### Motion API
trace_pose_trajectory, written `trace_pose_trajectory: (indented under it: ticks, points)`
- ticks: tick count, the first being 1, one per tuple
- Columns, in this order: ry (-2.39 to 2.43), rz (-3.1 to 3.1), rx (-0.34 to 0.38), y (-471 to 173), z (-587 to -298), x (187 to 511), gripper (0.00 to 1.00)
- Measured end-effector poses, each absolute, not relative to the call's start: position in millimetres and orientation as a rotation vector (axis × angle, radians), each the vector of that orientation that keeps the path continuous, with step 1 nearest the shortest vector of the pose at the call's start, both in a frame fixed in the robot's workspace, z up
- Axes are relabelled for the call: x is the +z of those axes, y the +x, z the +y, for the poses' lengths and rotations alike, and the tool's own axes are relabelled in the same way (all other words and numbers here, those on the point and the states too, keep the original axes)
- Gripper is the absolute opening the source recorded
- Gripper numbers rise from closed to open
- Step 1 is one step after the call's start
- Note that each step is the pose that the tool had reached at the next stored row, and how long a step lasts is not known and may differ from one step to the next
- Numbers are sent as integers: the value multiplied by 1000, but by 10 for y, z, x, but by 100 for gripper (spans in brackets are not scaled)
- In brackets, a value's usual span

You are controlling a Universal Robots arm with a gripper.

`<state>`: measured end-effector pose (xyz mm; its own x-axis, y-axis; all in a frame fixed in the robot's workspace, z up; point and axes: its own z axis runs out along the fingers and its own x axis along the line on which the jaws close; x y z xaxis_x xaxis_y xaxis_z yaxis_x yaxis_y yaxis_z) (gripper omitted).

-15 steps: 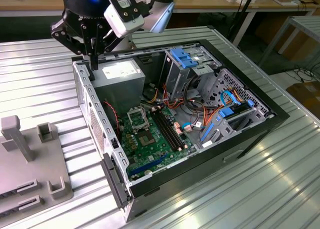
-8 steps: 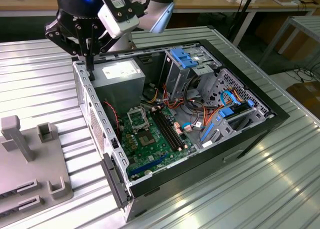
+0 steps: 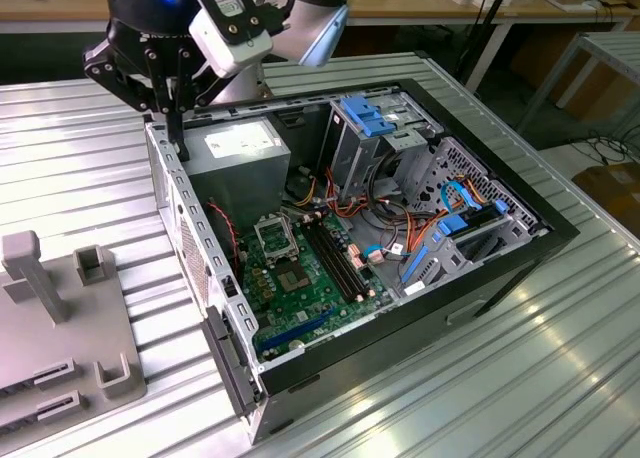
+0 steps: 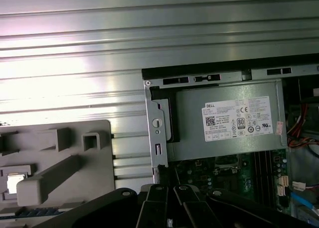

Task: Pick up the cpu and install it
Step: 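Reach for the cpu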

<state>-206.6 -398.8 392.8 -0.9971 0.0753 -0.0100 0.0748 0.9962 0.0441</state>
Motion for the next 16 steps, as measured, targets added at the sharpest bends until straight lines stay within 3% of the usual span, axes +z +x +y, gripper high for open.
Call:
trace_pose_trajectory:
  ticks: [16]
  points:
    - [118, 3127, 68, -2127, -3988, 3928, 11]
